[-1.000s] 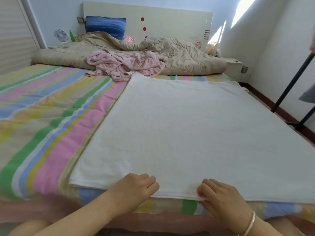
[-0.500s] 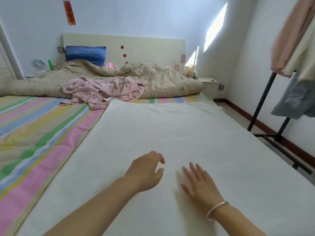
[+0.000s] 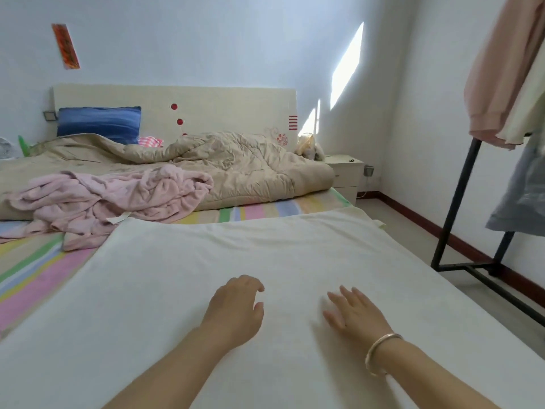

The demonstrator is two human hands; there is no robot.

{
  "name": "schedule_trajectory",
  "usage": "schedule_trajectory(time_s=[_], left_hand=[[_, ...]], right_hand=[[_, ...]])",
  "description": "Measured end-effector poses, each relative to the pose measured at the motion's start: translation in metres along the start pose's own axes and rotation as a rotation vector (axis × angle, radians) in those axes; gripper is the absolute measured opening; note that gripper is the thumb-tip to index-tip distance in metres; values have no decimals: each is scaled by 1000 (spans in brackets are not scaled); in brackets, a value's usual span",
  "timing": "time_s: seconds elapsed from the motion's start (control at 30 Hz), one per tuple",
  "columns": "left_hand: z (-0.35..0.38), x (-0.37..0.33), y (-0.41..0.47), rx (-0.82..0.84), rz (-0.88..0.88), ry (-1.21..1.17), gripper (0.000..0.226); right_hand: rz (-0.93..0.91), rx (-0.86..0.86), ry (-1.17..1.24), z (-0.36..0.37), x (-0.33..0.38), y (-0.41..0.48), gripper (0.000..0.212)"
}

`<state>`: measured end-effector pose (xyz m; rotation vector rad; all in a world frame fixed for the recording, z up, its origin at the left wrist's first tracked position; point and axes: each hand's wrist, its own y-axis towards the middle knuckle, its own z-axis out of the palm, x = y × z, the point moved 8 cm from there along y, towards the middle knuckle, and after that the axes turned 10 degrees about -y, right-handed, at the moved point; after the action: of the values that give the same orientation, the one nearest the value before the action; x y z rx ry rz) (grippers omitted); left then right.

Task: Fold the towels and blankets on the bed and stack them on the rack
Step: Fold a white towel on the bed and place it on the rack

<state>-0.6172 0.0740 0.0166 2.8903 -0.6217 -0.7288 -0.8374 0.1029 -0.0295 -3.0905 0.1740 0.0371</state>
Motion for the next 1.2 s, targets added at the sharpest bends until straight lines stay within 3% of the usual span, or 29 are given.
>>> schedule_trajectory(time_s=[0.1, 0.13, 0.3, 0.53, 0.73, 0.8, 0.9, 1.0, 1.07, 1.13, 1.2], left_hand=[[12, 28, 48, 0, -29, 27, 42], [16, 39, 60, 5, -56, 34, 44], [26, 107, 118, -37, -157, 14, 49], [28, 185, 171, -204, -293, 49, 47], [46, 192, 176, -198, -256, 41, 54], [46, 195, 174, -204, -252, 46, 73], [46, 191, 173, -191, -240, 65, 102], [42, 191, 173, -197, -236, 66, 98], [37, 190, 171, -273, -196, 48, 77], [22, 186, 169, -414, -111, 19, 61], [-1, 178, 159, -645, -22, 73, 59]], right_hand=[[-17, 31, -23, 10, 1, 57, 70], [-18, 17, -18, 11, 3, 75, 59], [-109, -12, -46, 17, 51, 189, 53], [-166, -191, -2, -27, 132, 320, 42], [-125, -202, -98, -43, 146, 404, 65], [-128, -105, -170, -16, 148, 416, 71], [-127, -30, -259, 18, 146, 419, 59], [-65, -204, -398, 3, 148, 413, 49], [-64, -416, -408, -9, 153, 393, 32], [-156, -638, -338, -19, 162, 355, 25], [-297, -840, -256, -35, 165, 305, 19]])
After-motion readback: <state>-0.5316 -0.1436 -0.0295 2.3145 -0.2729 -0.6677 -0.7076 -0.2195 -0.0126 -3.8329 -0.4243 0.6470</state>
